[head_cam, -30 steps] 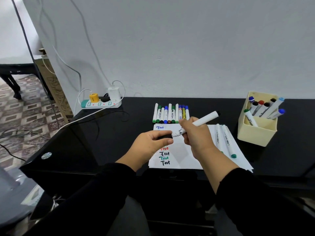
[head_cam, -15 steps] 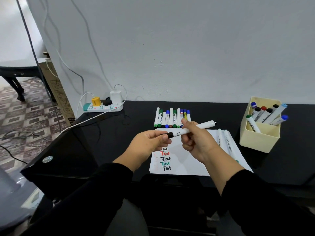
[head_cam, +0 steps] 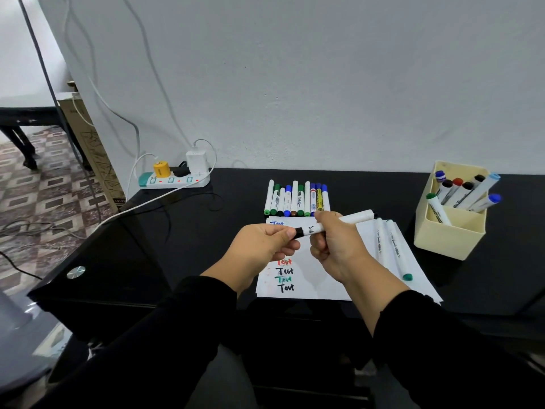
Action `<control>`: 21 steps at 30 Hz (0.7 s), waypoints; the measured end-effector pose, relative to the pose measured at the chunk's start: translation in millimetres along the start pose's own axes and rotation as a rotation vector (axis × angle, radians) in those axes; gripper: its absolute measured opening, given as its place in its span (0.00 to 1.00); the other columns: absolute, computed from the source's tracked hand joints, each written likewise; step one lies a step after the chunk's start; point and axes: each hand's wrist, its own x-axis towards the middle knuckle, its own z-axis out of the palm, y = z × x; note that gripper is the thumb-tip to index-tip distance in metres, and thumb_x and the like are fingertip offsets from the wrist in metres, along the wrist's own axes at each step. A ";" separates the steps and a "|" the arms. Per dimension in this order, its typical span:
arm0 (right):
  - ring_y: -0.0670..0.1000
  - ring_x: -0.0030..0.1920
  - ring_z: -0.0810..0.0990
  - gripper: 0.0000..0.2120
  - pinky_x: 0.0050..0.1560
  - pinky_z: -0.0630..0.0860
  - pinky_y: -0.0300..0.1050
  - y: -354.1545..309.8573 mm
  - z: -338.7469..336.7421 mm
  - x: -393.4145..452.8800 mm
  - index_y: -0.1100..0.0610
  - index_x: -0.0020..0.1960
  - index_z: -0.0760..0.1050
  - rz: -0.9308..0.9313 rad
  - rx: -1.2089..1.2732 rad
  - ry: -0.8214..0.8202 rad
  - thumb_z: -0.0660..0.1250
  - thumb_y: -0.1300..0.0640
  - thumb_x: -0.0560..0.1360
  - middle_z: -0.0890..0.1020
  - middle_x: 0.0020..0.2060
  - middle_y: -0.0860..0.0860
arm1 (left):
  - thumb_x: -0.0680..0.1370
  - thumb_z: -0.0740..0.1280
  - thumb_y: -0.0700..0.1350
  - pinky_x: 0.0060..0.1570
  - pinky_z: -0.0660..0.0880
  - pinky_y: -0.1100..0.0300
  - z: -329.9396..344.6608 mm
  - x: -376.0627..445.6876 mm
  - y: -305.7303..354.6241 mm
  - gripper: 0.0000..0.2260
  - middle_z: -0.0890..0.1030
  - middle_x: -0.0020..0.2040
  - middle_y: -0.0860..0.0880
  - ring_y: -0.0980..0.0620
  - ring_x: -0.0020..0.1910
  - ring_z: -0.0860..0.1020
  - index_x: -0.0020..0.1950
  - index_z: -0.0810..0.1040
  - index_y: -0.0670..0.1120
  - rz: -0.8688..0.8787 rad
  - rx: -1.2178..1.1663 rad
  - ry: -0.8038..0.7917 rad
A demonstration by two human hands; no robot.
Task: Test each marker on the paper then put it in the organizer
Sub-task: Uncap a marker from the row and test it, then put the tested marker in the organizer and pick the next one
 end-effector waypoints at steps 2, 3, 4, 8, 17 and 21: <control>0.45 0.18 0.59 0.08 0.21 0.57 0.35 0.6 -0.4 0.1 0.56 0.40 0.67 0.002 0.003 0.003 0.59 0.61 0.78 0.64 0.19 0.49 | 0.79 0.64 0.43 0.38 0.76 0.69 0.6 0.7 -0.1 0.05 0.83 0.36 0.51 0.59 0.34 0.80 0.46 0.80 0.47 -0.007 -0.005 -0.007; 0.45 0.17 0.59 0.08 0.21 0.57 0.35 0.4 -0.5 0.1 0.56 0.40 0.67 0.001 -0.005 0.005 0.59 0.61 0.78 0.64 0.20 0.49 | 0.79 0.64 0.43 0.38 0.76 0.69 0.7 1.5 -1.2 0.06 0.83 0.36 0.51 0.58 0.34 0.80 0.46 0.80 0.47 -0.011 -0.004 -0.015; 0.45 0.17 0.59 0.08 0.21 0.58 0.35 0.1 -0.5 0.2 0.56 0.40 0.68 0.001 -0.015 0.009 0.59 0.61 0.78 0.64 0.20 0.49 | 0.79 0.64 0.43 0.40 0.76 0.68 0.4 2.1 -2.2 0.06 0.83 0.36 0.50 0.58 0.35 0.80 0.46 0.80 0.47 -0.015 -0.007 -0.020; 0.45 0.17 0.60 0.08 0.21 0.58 0.35 -2.3 -0.9 -0.6 0.56 0.40 0.68 0.004 -0.020 0.014 0.60 0.60 0.78 0.64 0.19 0.48 | 0.79 0.64 0.45 0.44 0.77 0.65 -1.8 4.5 -1.8 0.06 0.84 0.39 0.50 0.56 0.40 0.81 0.48 0.80 0.48 -0.002 -0.002 -0.047; 0.45 0.28 0.69 0.08 0.27 0.64 0.37 -39.7 -28.3 8.2 0.54 0.43 0.74 -0.219 -0.148 0.406 0.64 0.51 0.78 0.74 0.30 0.50 | 0.80 0.57 0.56 0.58 0.67 0.63 -18.3 31.6 -23.3 0.23 0.70 0.64 0.58 0.58 0.63 0.69 0.73 0.65 0.48 -0.051 0.494 0.135; 0.48 0.50 0.75 0.16 0.47 0.72 0.39 -45.1 -56.6 18.8 0.55 0.64 0.68 -0.391 -0.271 0.632 0.63 0.60 0.77 0.73 0.57 0.53 | 0.79 0.49 0.62 0.72 0.45 0.44 -23.4 42.8 -67.9 0.31 0.48 0.78 0.46 0.43 0.76 0.46 0.77 0.49 0.48 -0.253 1.012 0.199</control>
